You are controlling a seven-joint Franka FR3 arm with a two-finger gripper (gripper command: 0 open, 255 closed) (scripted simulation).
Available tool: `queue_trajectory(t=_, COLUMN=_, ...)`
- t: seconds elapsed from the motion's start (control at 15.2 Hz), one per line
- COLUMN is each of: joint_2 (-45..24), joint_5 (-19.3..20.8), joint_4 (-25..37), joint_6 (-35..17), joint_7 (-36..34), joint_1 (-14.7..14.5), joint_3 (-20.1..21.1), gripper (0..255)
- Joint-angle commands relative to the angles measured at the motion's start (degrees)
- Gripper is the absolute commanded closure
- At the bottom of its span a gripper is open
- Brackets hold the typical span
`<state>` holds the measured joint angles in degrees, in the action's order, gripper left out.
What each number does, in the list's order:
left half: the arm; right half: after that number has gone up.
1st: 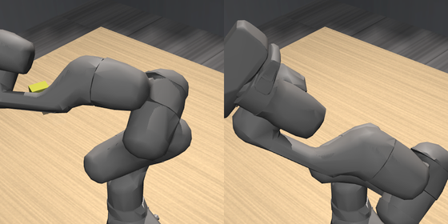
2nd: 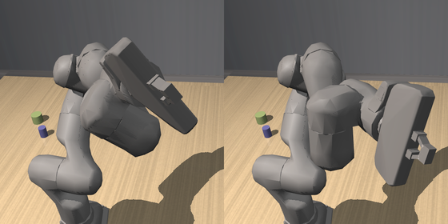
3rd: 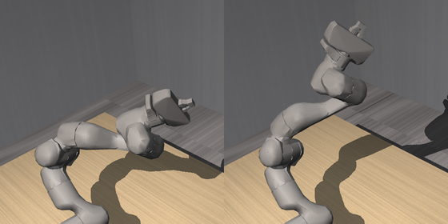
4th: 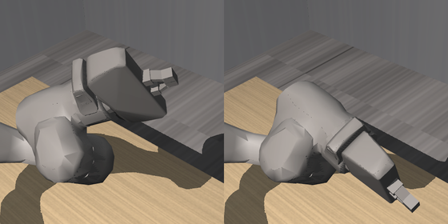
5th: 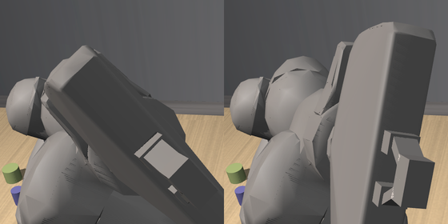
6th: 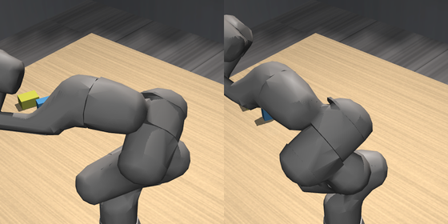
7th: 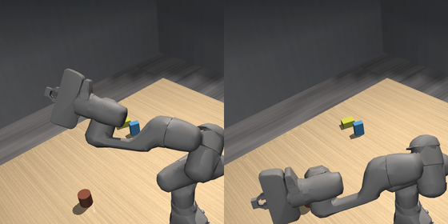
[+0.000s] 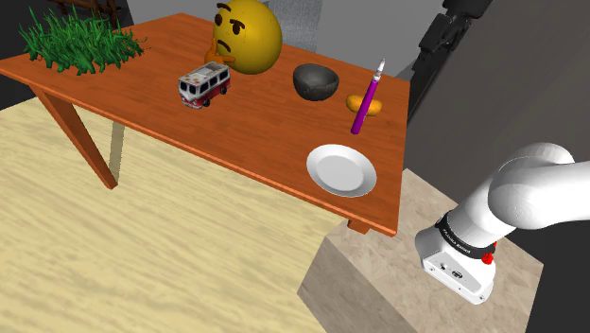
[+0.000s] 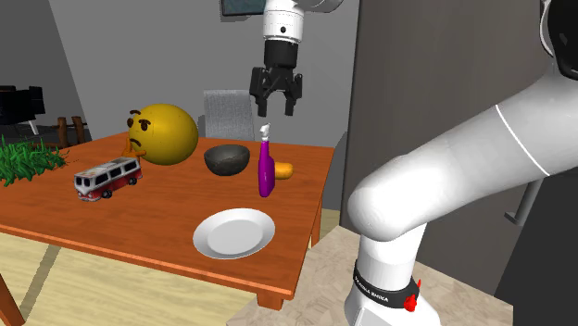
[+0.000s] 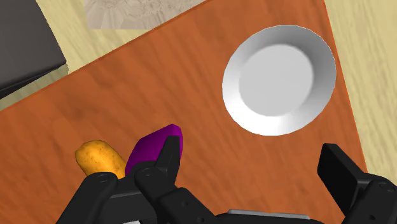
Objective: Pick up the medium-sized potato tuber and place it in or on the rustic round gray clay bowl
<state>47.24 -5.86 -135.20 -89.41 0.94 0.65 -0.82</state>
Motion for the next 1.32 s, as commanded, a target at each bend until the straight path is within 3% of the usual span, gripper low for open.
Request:
queue_trajectory(t=0.0, joint_2=0.0, joint_5=0.0, joint_4=0.0, joint_6=0.0, joint_7=0.0, joint_1=0.0, joint_3=0.0, gripper=0)
queue_trajectory(t=0.66, joint_2=-11.98, joint_5=6.98, joint_4=-3.42, joint_6=-13.06, joint_7=17.43, joint_1=0.27, joint_3=-9.56, gripper=0)
queue_trajectory(t=1.25, joint_2=-29.24, joint_5=8.97, joint_4=0.79, joint_6=-24.67, joint_7=32.72, joint_1=-0.49, joint_3=-17.28, gripper=0)
